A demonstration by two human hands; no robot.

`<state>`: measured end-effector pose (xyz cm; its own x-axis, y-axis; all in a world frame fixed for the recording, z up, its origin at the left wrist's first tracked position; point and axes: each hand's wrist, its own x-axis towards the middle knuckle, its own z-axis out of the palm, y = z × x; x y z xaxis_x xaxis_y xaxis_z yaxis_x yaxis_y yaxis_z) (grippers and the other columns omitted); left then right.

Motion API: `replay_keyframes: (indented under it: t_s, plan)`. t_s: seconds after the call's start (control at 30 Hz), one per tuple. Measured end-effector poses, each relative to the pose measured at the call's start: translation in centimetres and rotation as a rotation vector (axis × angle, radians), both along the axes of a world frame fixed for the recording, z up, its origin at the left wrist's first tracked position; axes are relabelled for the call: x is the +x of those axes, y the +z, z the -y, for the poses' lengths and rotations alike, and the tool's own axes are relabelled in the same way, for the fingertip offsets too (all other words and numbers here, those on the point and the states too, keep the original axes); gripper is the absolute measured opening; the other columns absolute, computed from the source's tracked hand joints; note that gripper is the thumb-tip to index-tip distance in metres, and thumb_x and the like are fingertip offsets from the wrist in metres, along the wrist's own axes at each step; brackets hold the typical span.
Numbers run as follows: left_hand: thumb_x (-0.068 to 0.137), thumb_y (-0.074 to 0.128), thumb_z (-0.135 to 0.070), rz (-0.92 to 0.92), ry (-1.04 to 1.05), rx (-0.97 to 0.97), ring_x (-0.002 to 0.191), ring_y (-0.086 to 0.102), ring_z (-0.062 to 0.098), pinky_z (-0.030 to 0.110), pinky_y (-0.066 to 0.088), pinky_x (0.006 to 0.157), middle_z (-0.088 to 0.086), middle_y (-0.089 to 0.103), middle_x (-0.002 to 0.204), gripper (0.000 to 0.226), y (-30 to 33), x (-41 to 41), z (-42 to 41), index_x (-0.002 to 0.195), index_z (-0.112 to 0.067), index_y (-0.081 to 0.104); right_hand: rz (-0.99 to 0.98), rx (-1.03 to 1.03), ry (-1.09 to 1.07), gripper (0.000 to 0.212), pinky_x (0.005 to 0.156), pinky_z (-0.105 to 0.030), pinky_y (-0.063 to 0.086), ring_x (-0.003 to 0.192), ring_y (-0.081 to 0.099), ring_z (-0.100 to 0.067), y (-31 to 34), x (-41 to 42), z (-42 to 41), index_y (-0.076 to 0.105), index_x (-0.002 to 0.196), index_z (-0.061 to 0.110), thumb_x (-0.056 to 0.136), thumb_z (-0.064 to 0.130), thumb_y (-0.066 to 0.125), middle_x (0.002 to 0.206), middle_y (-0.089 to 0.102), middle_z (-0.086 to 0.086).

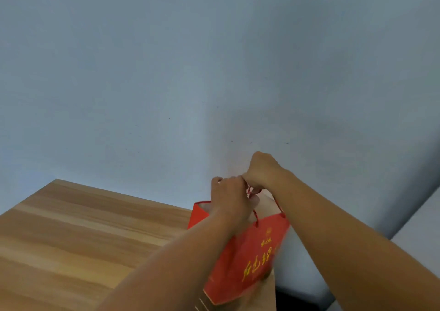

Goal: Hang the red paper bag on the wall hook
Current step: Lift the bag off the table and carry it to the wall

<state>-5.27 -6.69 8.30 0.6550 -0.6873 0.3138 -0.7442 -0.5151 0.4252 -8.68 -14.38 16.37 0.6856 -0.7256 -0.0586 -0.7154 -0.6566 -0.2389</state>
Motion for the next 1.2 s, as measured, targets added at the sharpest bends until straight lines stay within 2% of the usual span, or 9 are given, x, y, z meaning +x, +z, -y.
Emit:
replay_keyframes:
  t_s: [0.13, 0.2, 0.33, 0.43, 0.5, 0.73, 0.87, 0.97, 1.2]
  plan:
    - [0.086, 0.061, -0.029, 0.156, -0.001, 0.164, 0.076, 0.063, 0.029, 0.037, 0.039, 0.076, 0.006, 0.074, 0.083, 0.015, 2.9, 1.4, -2.5, 0.075, -0.020, 0.062, -0.042, 0.114, 0.115, 0.025, 0.050, -0.026, 0.044, 0.050, 0.058, -0.019, 0.4, -0.9, -1.0, 0.069, 0.073, 0.001, 0.090, 0.014, 0.056, 0.070, 0.072, -0.013]
    - [0.087, 0.063, -0.030, 0.190, 0.025, 0.174, 0.073, 0.061, 0.030, 0.034, 0.036, 0.070, 0.007, 0.074, 0.085, 0.019, 3.8, 2.6, -4.2, 0.073, -0.018, 0.062, -0.048, 0.206, 0.204, 0.031, 0.058, -0.028, 0.045, 0.058, 0.057, -0.022, 0.6, -0.9, -1.9, 0.074, 0.082, 0.001, 0.091, 0.021, 0.052, 0.074, 0.070, -0.012]
    - [0.089, 0.068, -0.031, 0.106, 0.080, 0.127, 0.084, 0.071, 0.024, 0.034, 0.050, 0.068, -0.001, 0.078, 0.089, 0.015, 5.1, 5.3, -9.2, 0.093, -0.022, 0.079, -0.193, 0.103, 0.387, 0.019, 0.063, -0.034, 0.046, 0.067, 0.057, -0.025, -0.5, 0.3, -4.5, 0.067, 0.086, 0.006, 0.088, 0.022, 0.057, 0.075, 0.062, -0.006]
    - [0.090, 0.067, -0.031, 0.122, 0.170, 0.111, 0.083, 0.071, 0.022, 0.036, 0.055, 0.071, -0.002, 0.078, 0.090, 0.015, 5.5, 6.4, -13.6, 0.096, -0.024, 0.079, -0.055, -0.030, 0.482, 0.015, 0.069, -0.037, 0.051, 0.078, 0.062, -0.026, -1.5, 2.4, -7.8, 0.060, 0.092, 0.010, 0.094, 0.025, 0.059, 0.086, 0.062, -0.005]
    - [0.089, 0.066, -0.031, 0.137, 0.237, 0.091, 0.083, 0.071, 0.022, 0.036, 0.056, 0.072, -0.003, 0.078, 0.089, 0.015, 5.4, 6.8, -16.4, 0.097, -0.025, 0.078, 0.017, -0.128, 0.542, 0.018, 0.070, -0.036, 0.046, 0.082, 0.059, -0.027, -1.8, 3.6, -10.5, 0.061, 0.101, 0.011, 0.099, 0.027, 0.053, 0.092, 0.059, -0.006]
    - [0.093, 0.062, -0.030, 0.100, 0.400, 0.126, 0.087, 0.070, 0.023, 0.037, 0.055, 0.074, -0.002, 0.077, 0.093, 0.017, 5.4, 7.7, -26.5, 0.099, -0.022, 0.076, 0.078, -0.319, 0.715, 0.031, 0.081, -0.041, 0.045, 0.109, 0.057, -0.031, -2.6, 6.4, -20.2, 0.056, 0.123, 0.007, 0.105, 0.026, 0.040, 0.120, 0.054, -0.012]
    - [0.096, 0.060, -0.033, 0.138, 0.490, 0.111, 0.089, 0.068, 0.021, 0.034, 0.047, 0.071, -0.003, 0.076, 0.095, 0.018, 5.3, 8.0, -32.8, 0.102, -0.023, 0.074, 0.146, -0.341, 0.788, 0.028, 0.076, -0.039, 0.042, 0.109, 0.053, -0.029, -2.7, 8.7, -25.9, 0.055, 0.124, 0.008, 0.103, 0.023, 0.043, 0.122, 0.049, -0.012]
    - [0.097, 0.059, -0.034, 0.138, 0.583, 0.083, 0.091, 0.068, 0.021, 0.035, 0.050, 0.073, -0.004, 0.076, 0.096, 0.018, 5.5, 8.2, -38.5, 0.104, -0.024, 0.073, 0.213, -0.328, 0.883, 0.025, 0.076, -0.039, 0.049, 0.109, 0.051, -0.028, -2.5, 10.3, -31.0, 0.057, 0.119, 0.009, 0.103, 0.022, 0.043, 0.121, 0.049, -0.010]
    - [0.100, 0.054, -0.028, 0.242, 0.817, 0.138, 0.091, 0.065, 0.023, 0.038, 0.055, 0.076, 0.001, 0.073, 0.097, 0.018, 6.4, 9.2, -52.2, 0.104, -0.020, 0.070, 0.453, -0.231, 1.055, 0.021, 0.070, -0.039, 0.052, 0.085, 0.056, -0.021, -1.5, 13.9, -44.9, 0.063, 0.094, 0.014, 0.102, 0.023, 0.045, 0.095, 0.057, 0.000]
